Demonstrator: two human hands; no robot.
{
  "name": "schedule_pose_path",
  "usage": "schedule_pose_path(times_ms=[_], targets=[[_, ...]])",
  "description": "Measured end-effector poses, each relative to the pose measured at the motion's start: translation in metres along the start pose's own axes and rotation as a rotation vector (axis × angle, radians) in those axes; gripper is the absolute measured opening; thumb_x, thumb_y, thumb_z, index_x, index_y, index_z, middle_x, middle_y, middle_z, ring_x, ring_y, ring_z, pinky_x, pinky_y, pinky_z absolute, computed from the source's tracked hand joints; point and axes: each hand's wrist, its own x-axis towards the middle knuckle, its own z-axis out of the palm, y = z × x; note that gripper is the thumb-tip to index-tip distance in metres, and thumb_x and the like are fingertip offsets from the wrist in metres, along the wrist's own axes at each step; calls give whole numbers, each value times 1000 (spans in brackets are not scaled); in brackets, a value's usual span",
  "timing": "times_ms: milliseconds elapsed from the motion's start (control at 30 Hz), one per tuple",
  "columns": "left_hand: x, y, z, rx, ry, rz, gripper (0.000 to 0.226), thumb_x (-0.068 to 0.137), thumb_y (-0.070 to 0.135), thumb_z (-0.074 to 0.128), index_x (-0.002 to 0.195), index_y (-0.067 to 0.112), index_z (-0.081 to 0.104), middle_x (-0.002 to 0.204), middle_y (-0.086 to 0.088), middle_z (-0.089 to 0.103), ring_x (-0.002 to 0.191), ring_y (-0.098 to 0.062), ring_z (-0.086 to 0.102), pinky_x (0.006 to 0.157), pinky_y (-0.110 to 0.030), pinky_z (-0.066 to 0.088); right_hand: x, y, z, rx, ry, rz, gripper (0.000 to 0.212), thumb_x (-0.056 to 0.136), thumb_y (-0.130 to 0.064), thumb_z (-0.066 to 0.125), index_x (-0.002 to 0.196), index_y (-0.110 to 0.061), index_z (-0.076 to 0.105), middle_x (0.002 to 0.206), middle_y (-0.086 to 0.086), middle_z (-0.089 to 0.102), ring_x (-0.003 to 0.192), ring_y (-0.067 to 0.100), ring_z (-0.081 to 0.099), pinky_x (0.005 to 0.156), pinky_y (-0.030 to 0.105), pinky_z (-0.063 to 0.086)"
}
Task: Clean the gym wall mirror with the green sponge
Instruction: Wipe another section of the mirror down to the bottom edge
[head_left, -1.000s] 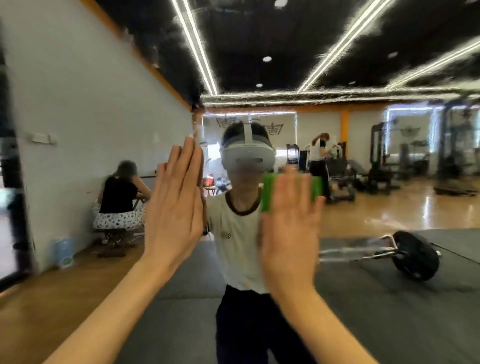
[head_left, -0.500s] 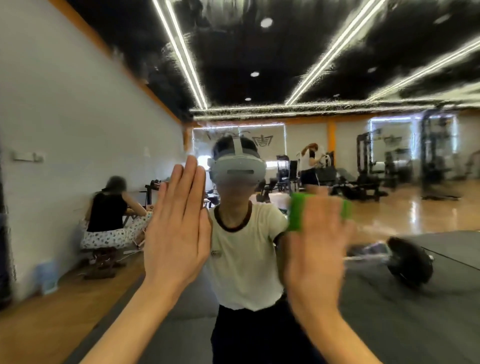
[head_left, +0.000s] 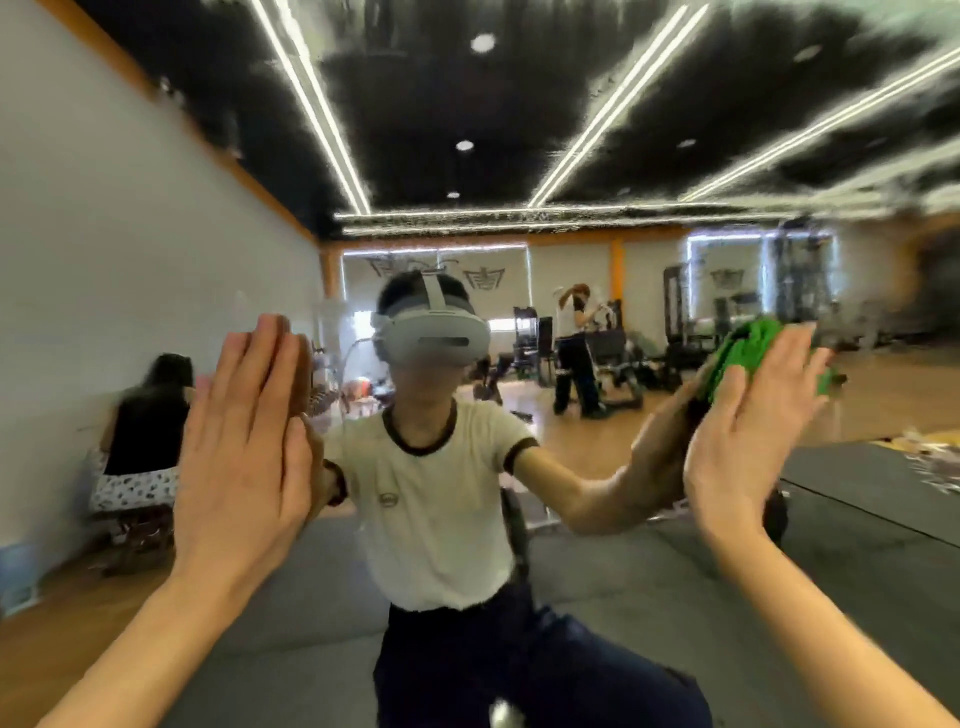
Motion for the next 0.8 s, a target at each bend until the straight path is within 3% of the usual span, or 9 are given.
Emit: schedule_pose_path(times_ms=[67, 133, 200, 267, 433, 500, 533, 700, 800], targets=[[5, 19, 5, -20, 12, -32, 60, 102, 17, 32, 159, 3, 21, 167, -10, 16, 156, -10, 0, 127, -32, -2, -24, -36, 17, -22, -86, -342, 60, 105, -21, 29, 159, -15, 4, 167, 3, 6, 154, 21, -1, 126, 48, 0], [14, 53, 17, -43, -3, 13, 60, 102, 17, 30, 160, 3, 18, 168, -7, 11, 156, -10, -2, 127, -31, -3, -37, -55, 27, -86, -239, -814, 62, 101, -14, 40, 158, -12, 17, 165, 8, 20, 153, 24, 10, 126, 46, 5], [25, 94, 36, -63, -16, 70, 60, 103, 14, 31, 161, 6, 15, 169, -6, 6, 157, -14, -2, 127, -31, -5, -15, -47, 23, -131, -294, -1097, 57, 103, -19, 45, 157, -10, 27, 164, 9, 26, 153, 25, 18, 127, 44, 9], [37, 132, 58, -102, -1, 79, 61, 104, 11, 33, 161, 6, 14, 170, -5, 4, 157, -16, -3, 126, -28, -7, 17, -15, 8, -141, -325, -1041, 60, 104, -23, 44, 158, -14, 18, 166, 7, 19, 155, 23, 10, 127, 41, 4], [51, 175, 94, -129, 41, -11, 61, 105, 13, 33, 161, 5, 10, 170, -7, 1, 157, -17, -3, 125, -28, -8, 80, 71, -29, -34, -82, -292, 58, 107, -30, 25, 159, -7, 14, 167, 8, 13, 155, 23, 5, 125, 53, 3], [51, 175, 101, -51, 38, -18, 60, 106, 19, 28, 161, 4, 11, 170, -8, 3, 157, -18, -1, 126, -29, -6, 72, 52, -18, 17, -3, -175, 57, 106, -27, 25, 159, -5, 17, 167, 10, 14, 154, 26, 7, 125, 53, 1], [50, 174, 103, -12, 36, -13, 60, 106, 20, 27, 161, 3, 12, 170, -9, 5, 157, -19, 1, 127, -30, -4, 61, 32, -10, 32, -16, -247, 56, 107, -27, 25, 158, -6, 17, 167, 10, 15, 154, 26, 7, 126, 49, 0], [50, 172, 106, 99, 30, 5, 60, 105, 22, 29, 160, 1, 17, 169, -11, 10, 157, -19, 4, 127, -33, 0, 45, -11, 19, -68, -193, -1151, 53, 104, -22, 43, 154, -8, 32, 161, 13, 32, 151, 28, 24, 126, 44, 13], [50, 174, 105, 115, 33, 12, 59, 105, 24, 26, 159, 1, 18, 169, -12, 12, 157, -20, 5, 127, -37, 6, 95, 28, 3, -72, -116, -937, 53, 106, -23, 40, 155, -6, 30, 163, 17, 26, 153, 29, 17, 126, 47, 12]])
